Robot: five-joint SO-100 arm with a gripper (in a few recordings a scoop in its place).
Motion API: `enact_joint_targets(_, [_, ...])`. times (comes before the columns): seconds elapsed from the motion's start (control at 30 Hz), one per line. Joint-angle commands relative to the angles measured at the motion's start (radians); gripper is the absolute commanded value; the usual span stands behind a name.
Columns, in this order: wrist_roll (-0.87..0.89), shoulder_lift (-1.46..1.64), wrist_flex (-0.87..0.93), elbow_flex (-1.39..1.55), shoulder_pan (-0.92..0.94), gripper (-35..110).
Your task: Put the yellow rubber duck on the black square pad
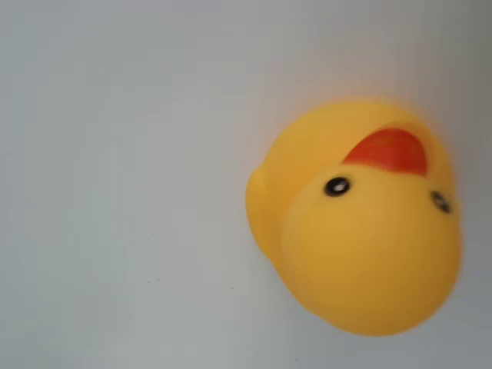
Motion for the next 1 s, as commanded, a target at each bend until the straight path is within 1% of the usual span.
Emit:
enact_joint_targets(0.0, [-0.011,0.031,0.04,-0.018,-0.003,42])
enact_joint_targets(0.23, [-0.02,0.031,0.029,0.117,-0.003,42])
enact_joint_targets(0.6, [-0.021,0.029,-0.201,0.316,-0.002,42])
enact_joint_targets(0.97, [-0.023,0.021,-0.21,0.328,-0.005,42])
